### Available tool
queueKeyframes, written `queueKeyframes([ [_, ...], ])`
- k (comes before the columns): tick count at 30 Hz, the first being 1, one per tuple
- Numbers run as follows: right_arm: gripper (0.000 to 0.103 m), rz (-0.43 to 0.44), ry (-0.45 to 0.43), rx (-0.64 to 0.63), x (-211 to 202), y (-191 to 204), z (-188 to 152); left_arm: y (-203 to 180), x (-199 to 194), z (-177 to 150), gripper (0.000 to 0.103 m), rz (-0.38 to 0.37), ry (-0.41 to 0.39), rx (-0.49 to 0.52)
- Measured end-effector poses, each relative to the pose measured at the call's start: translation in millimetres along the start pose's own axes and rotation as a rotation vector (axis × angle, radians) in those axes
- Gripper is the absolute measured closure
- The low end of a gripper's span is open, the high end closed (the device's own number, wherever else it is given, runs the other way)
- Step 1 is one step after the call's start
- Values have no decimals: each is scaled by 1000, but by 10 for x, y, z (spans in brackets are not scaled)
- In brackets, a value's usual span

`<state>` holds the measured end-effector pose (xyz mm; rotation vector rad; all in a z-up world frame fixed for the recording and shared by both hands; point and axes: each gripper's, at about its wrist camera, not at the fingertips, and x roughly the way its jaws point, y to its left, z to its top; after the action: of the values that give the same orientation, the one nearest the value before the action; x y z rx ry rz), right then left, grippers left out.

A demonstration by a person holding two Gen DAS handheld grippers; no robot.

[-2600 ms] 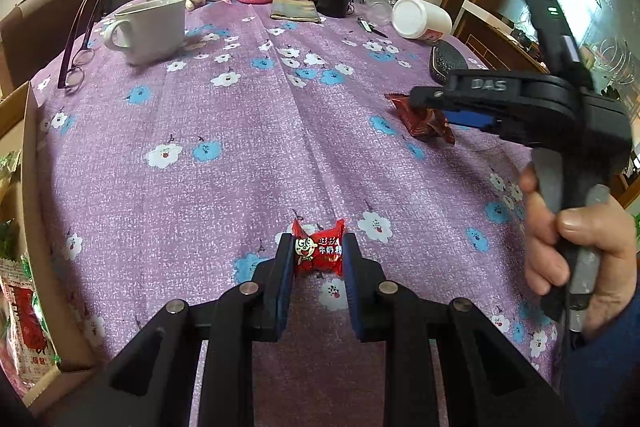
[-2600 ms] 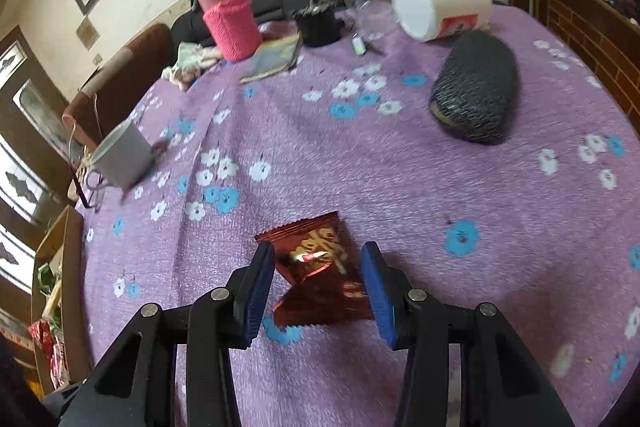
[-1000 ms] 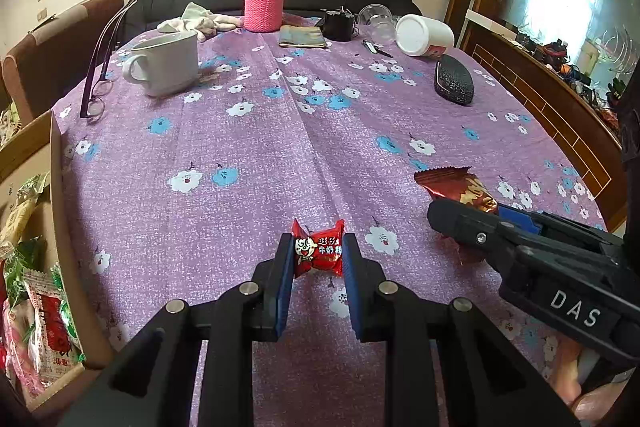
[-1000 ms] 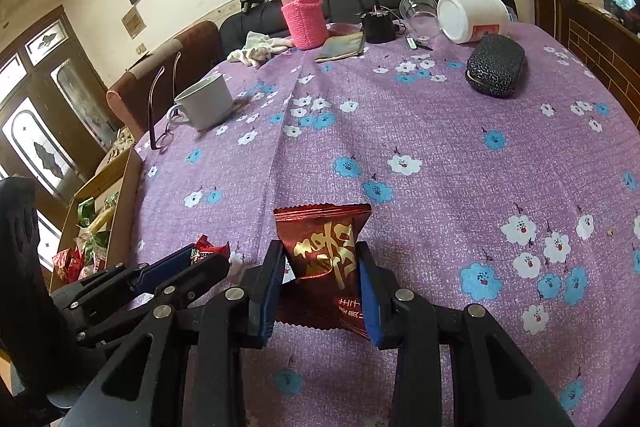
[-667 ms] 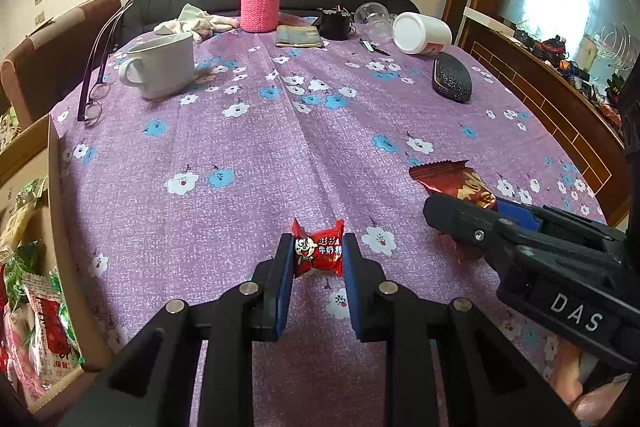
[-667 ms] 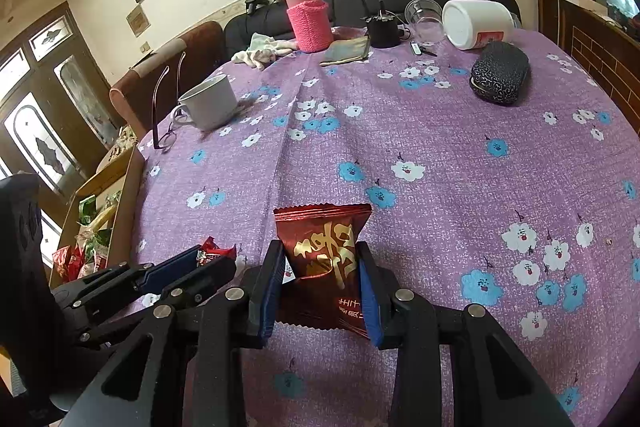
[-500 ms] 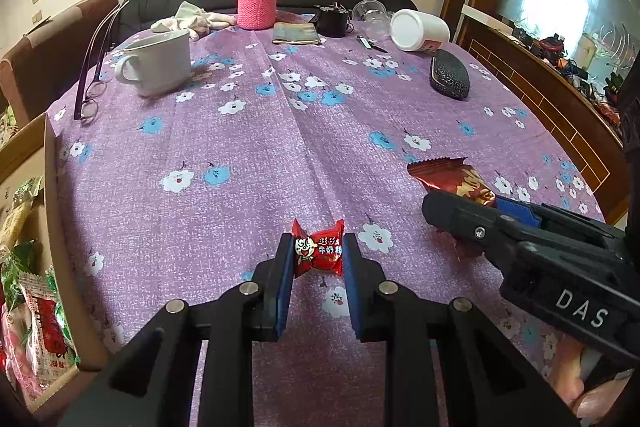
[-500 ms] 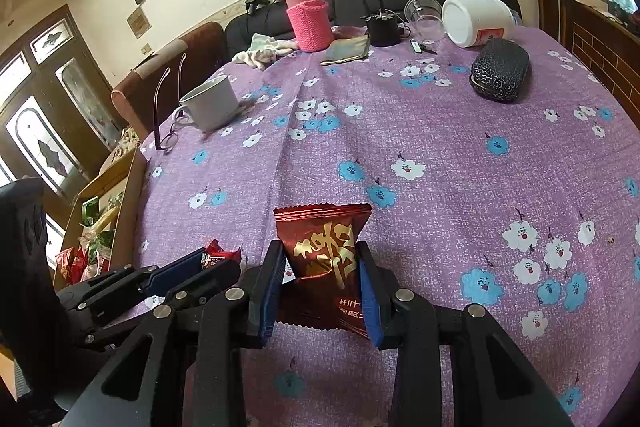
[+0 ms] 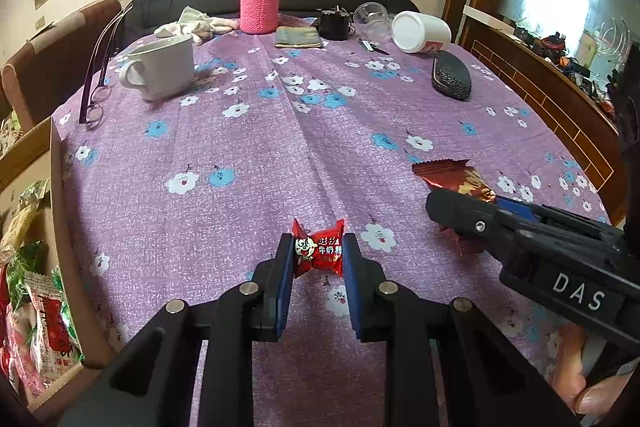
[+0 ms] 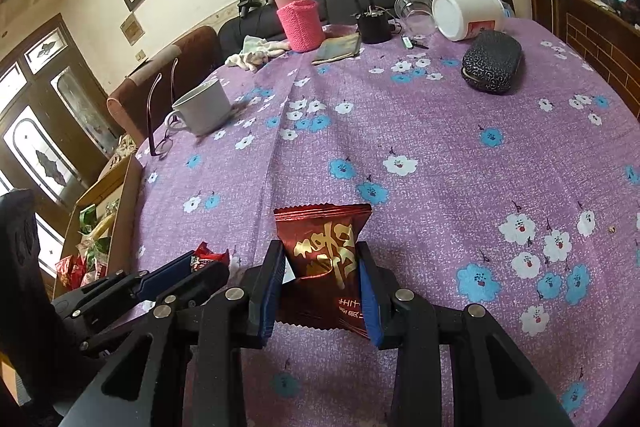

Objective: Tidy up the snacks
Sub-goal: 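Carry the small red candy and red-gold packet over the cardboard box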

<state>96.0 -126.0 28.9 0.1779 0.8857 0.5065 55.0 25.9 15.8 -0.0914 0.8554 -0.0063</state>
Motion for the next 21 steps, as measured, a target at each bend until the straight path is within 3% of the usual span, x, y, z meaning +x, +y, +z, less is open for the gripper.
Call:
queueKeyframes([
  [8, 66, -5, -11, 36, 21, -87, 19, 20, -52, 15, 81, 3, -14, -19],
  [12, 66, 24, -1, 78, -40, -91, 30, 64, -303, 13, 81, -20, -51, -43],
  [21, 65, 129, 20, 35, -133, 452, -39, 501, -741, -48, 80, -14, -100, -114],
])
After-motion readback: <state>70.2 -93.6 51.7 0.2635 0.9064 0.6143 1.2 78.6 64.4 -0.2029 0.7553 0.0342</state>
